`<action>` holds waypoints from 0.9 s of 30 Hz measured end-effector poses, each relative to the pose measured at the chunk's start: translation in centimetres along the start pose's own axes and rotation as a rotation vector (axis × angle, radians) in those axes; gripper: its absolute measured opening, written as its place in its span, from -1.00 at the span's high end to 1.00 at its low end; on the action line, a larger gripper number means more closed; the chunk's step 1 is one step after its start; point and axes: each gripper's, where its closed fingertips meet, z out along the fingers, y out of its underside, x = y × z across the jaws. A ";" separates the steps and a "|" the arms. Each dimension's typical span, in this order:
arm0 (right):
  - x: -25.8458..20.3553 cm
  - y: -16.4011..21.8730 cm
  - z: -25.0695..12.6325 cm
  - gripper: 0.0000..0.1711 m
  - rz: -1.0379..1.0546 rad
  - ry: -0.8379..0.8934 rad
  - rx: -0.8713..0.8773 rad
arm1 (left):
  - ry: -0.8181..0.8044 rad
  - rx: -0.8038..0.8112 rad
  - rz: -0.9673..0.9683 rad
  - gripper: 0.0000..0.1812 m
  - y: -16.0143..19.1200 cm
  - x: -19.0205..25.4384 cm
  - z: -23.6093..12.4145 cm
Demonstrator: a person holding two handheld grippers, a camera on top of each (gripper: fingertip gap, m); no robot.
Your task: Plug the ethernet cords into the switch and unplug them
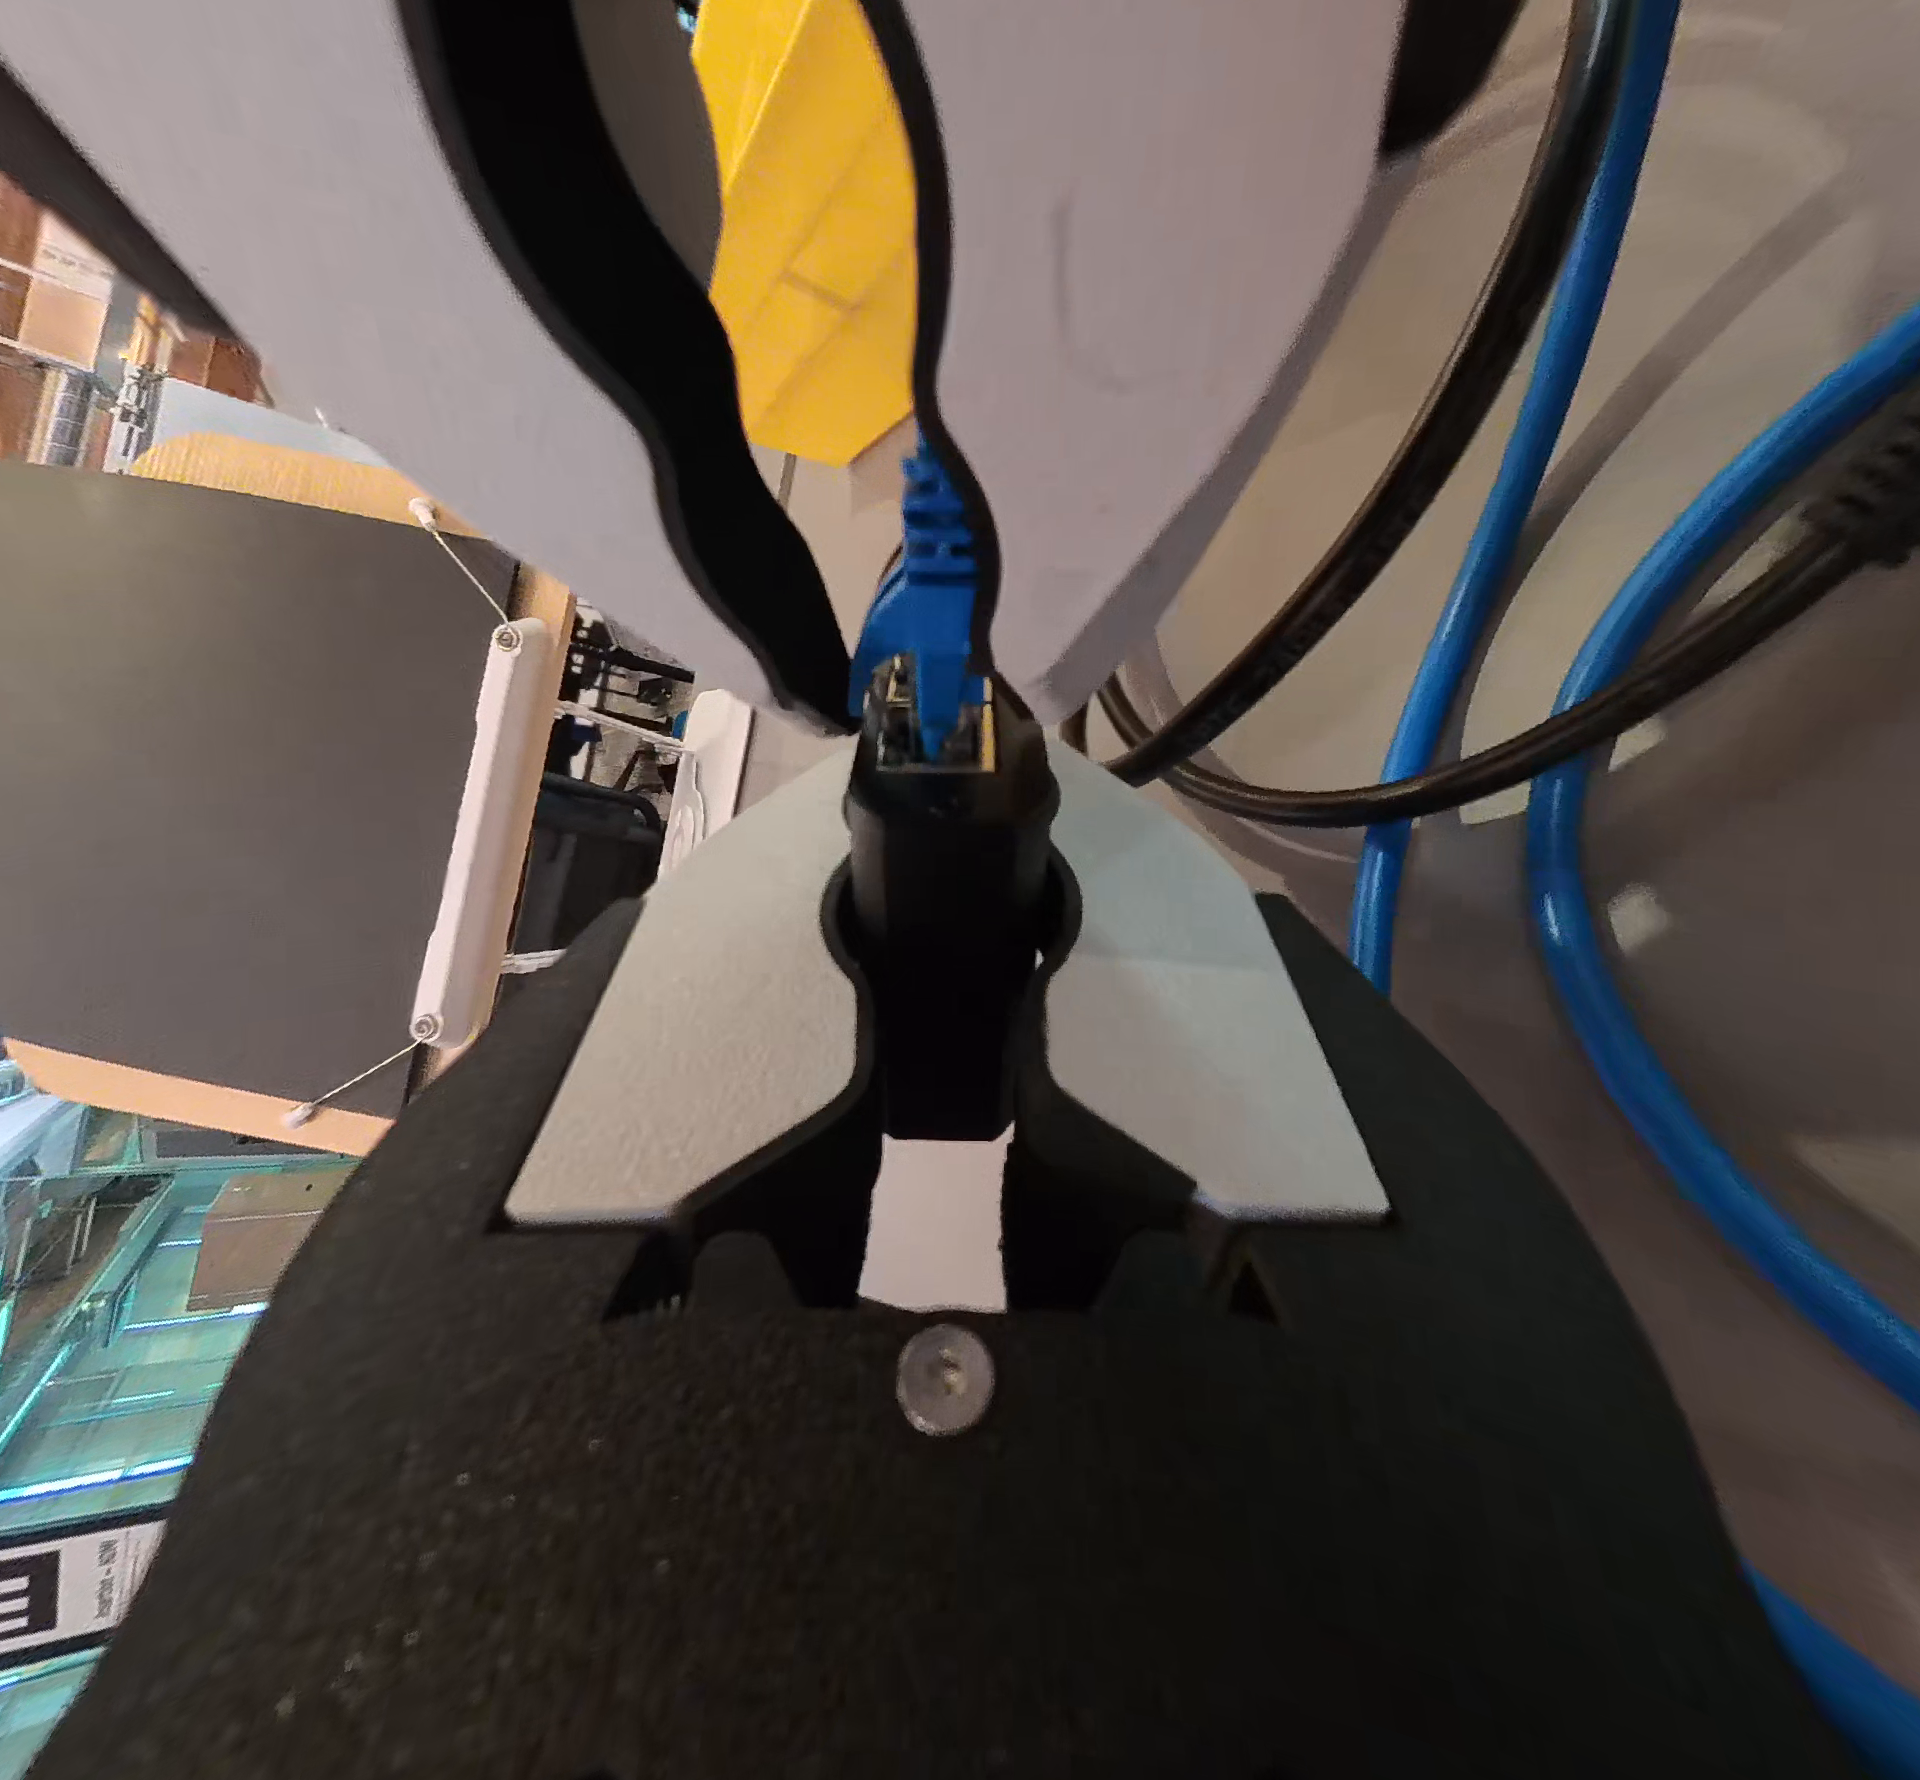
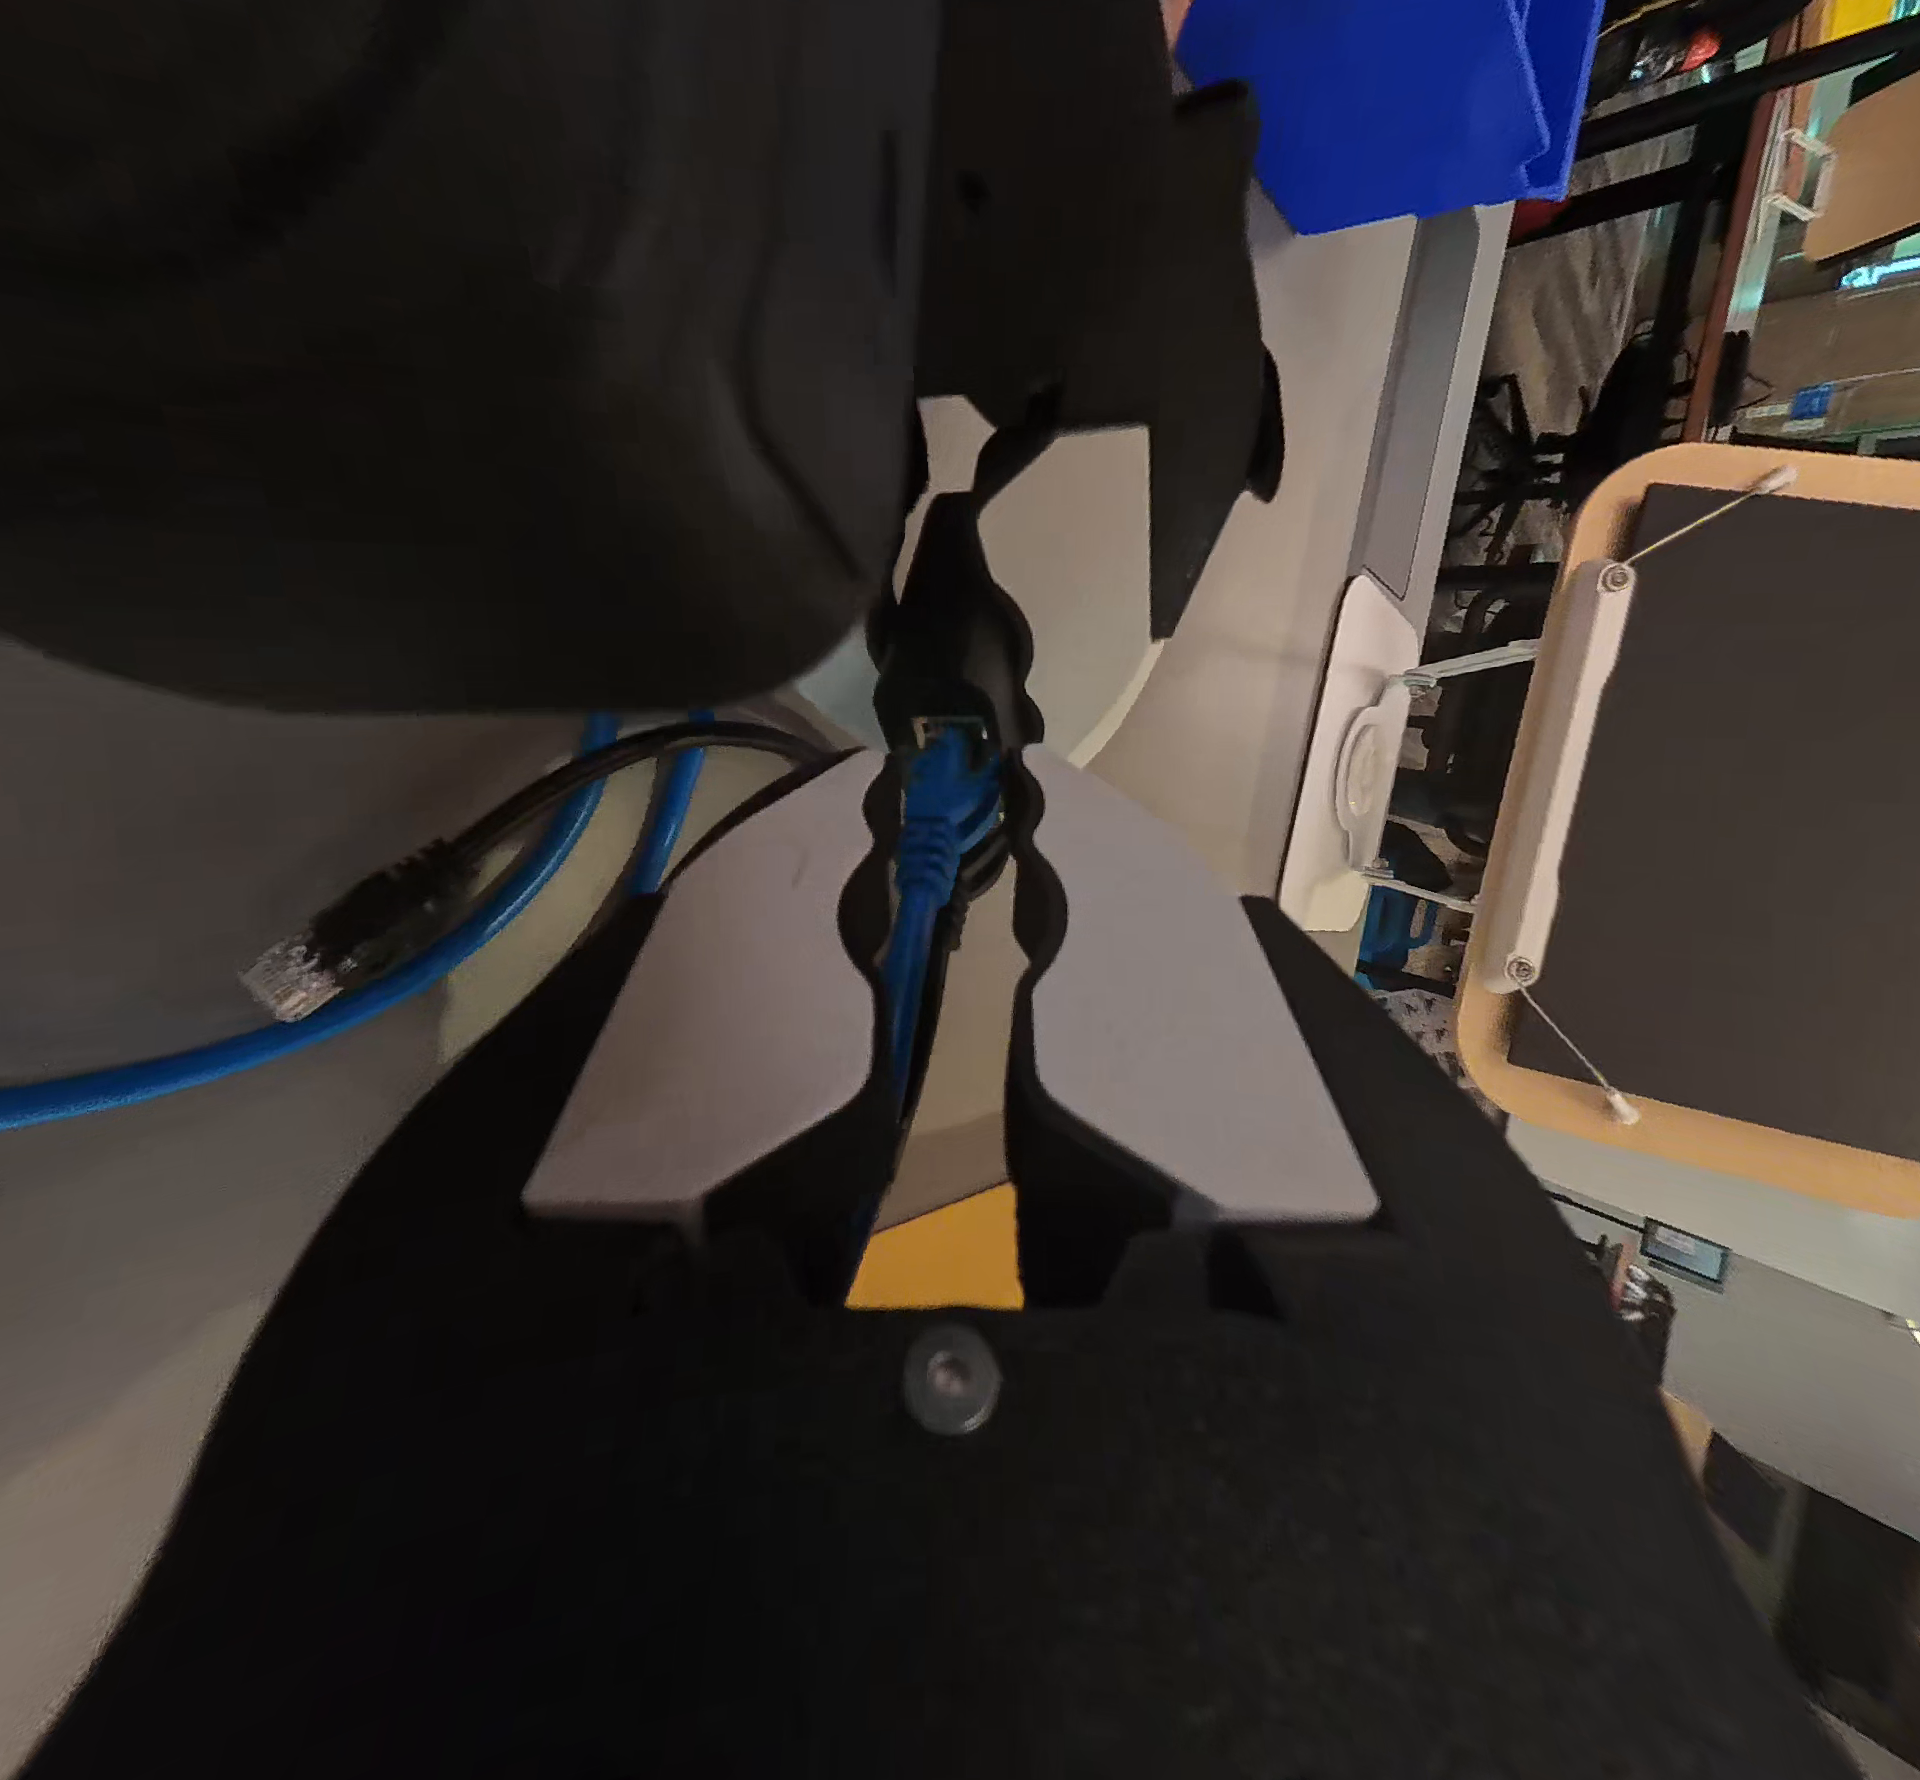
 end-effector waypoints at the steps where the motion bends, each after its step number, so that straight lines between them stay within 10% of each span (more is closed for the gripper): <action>1: 0.0 0.0 0.0 0.79 -0.017 0.010 -0.006 | 0.000 -0.001 -0.004 0.71 0.0 0.0 0.0; 27: -0.3 0.9 0.1 0.79 0.069 -0.057 -0.063 | 0.023 -0.033 -0.033 0.72 0.2 0.4 0.3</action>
